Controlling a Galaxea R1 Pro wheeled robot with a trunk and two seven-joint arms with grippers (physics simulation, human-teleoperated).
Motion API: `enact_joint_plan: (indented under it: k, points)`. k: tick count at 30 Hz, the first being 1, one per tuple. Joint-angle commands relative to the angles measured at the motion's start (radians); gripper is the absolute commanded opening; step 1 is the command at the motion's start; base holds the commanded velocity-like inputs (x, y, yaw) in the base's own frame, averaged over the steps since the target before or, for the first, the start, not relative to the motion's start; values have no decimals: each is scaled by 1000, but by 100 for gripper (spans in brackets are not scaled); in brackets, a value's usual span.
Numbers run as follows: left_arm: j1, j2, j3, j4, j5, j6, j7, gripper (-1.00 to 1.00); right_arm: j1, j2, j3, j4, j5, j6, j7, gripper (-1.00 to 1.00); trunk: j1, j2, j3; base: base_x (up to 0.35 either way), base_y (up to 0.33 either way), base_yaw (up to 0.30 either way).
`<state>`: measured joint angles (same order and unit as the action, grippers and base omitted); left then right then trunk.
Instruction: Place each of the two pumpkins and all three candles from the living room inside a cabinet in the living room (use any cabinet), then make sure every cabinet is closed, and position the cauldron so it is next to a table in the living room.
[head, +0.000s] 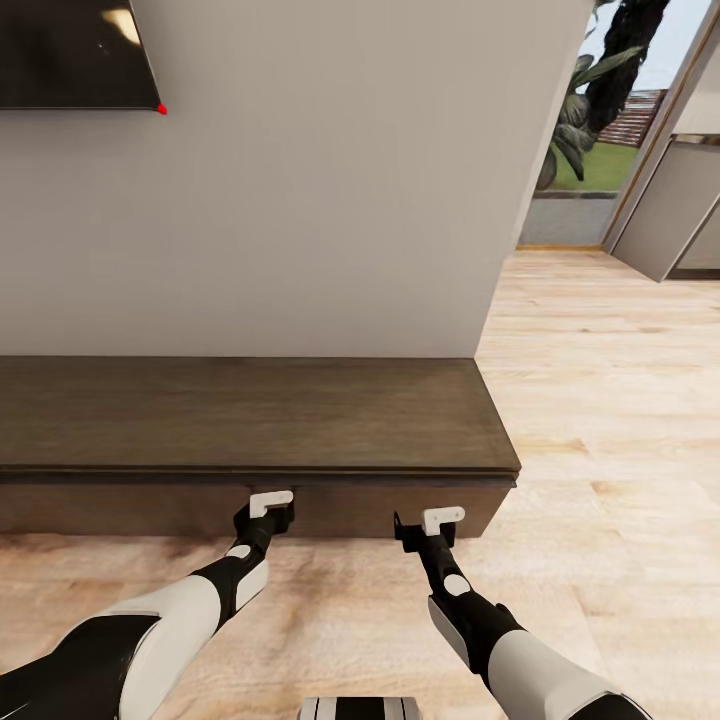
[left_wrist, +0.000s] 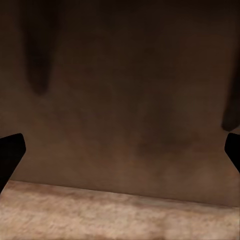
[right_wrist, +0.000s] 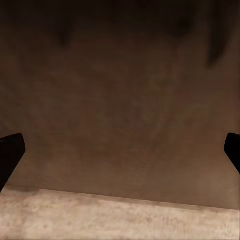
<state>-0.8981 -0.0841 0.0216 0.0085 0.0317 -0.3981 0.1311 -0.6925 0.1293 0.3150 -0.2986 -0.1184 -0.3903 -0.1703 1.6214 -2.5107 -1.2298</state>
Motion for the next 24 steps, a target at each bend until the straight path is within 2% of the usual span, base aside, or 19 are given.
enact_joint_plan:
  k: [1, 24]
  points:
    - [-1, 0, 3, 1, 3, -4, 1, 100, -1, 0, 9, 1, -10, -4, -5, 100, 0, 0, -1, 0, 0, 0]
    - [-1, 0, 3, 1, 3, -4, 1, 100, -1, 0, 9, 1, -10, -4, -5, 100, 0, 0, -1, 8, 0, 0]
